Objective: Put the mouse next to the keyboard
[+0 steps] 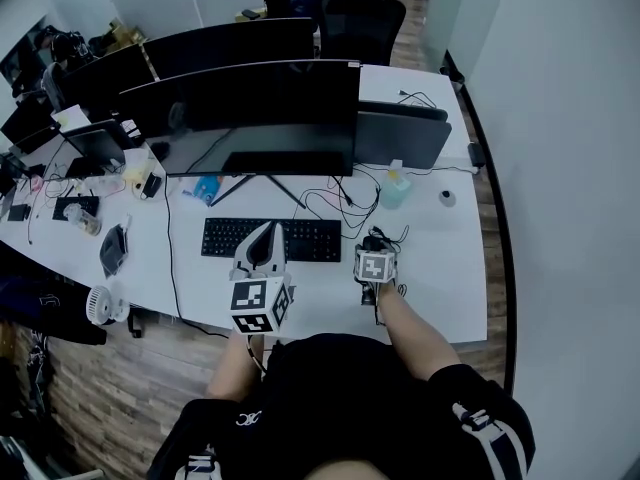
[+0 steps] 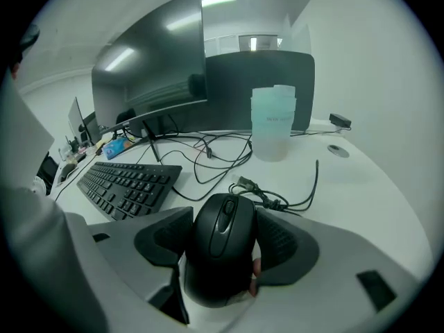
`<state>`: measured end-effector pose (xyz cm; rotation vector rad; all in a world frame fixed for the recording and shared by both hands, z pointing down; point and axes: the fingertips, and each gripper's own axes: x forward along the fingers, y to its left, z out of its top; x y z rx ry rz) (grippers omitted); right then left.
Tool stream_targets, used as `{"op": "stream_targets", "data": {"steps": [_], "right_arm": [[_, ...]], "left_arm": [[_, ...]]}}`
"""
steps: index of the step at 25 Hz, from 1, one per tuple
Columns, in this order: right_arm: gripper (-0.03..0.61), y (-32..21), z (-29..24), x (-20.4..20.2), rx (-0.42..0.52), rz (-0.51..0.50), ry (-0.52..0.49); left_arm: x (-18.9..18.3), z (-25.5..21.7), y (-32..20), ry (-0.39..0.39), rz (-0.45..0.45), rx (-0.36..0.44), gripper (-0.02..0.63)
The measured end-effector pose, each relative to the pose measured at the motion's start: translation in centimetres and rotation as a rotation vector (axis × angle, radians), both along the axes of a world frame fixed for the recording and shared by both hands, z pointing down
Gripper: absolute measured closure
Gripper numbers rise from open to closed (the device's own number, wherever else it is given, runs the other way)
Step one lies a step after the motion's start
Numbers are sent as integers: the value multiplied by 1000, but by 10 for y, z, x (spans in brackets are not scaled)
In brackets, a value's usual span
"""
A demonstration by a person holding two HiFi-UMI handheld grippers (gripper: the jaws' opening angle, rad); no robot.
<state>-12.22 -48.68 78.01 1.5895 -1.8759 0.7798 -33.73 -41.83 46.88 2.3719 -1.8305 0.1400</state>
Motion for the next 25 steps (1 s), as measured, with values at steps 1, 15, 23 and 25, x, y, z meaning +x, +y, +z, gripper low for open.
{"op": "stream_targets", "data": {"steps": [1, 15, 23, 25], "right_arm": [[275, 0, 3, -1, -3, -1, -6], [268, -18, -56, 6, 145, 30, -46], [468, -11, -223, -12, 589, -68, -92], [561, 0, -263, -12, 696, -69, -96]], "left_arm": [[0, 1, 0, -2, 0, -3, 601], [11, 7, 13, 20, 12, -14, 600], [17, 11, 17, 32, 24, -20, 601], [16, 10, 18, 36, 25, -14, 601]]}}
